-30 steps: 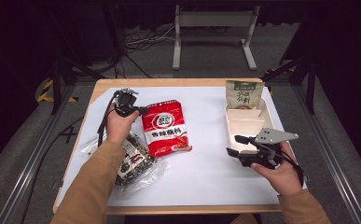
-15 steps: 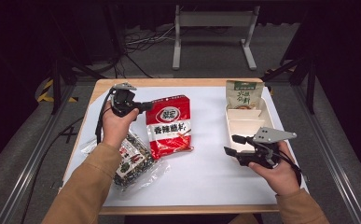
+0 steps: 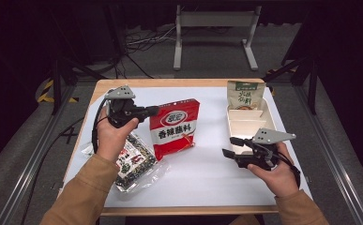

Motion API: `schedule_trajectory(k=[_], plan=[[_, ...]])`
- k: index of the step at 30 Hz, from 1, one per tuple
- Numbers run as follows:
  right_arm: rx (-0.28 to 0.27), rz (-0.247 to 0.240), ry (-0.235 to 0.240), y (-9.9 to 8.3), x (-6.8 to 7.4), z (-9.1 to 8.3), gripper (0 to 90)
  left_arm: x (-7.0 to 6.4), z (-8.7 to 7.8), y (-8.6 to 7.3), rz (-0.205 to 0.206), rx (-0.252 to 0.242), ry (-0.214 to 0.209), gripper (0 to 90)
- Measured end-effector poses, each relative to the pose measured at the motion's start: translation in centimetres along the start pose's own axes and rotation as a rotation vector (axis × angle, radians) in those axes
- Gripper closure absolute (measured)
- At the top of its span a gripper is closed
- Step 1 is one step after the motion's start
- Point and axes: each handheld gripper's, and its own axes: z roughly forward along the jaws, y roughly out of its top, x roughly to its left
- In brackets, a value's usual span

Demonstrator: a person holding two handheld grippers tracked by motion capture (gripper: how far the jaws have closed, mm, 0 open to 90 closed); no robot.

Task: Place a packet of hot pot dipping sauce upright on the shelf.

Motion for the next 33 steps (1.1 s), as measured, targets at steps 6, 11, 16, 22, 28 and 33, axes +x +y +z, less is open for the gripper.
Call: schedule_trajectory(k=[6, 11, 16, 22, 28, 33], plan=[[-0.021, 0.006, 0.008, 0.2, 0.2, -0.1, 44.8, -2.6, -0.3, 0.3, 0.083, -0.009, -0.041, 89.9], [-0.025, 0.001, 0.005, 0.2, 0.2, -0.1, 43.4, -3.8, -0.5, 0.7, 0.107, -0.008, -0.071, 89.9], [-0.032, -0.025, 0.005, 0.2, 0.1, -0.1, 42.1, -5.1, -0.7, 1.1, 0.138, -0.01, -0.12, 89.9], [-0.026, -0.083, 0.043, 0.1, 0.2, 0.3, 37.8, -7.1, -0.6, 1.3, 0.196, -0.019, -0.207, 89.9], [-0.064, -0.108, 0.17, 0.2, 0.7, 0.6, 36.3, -8.9, -0.5, 1.7, 0.239, -0.026, -0.275, 89.9], [-0.034, -0.158, 0.272, 0.5, 1.3, 0.6, 52.6, -9.4, -0.2, 1.7, 0.255, -0.029, -0.271, 89.9]])
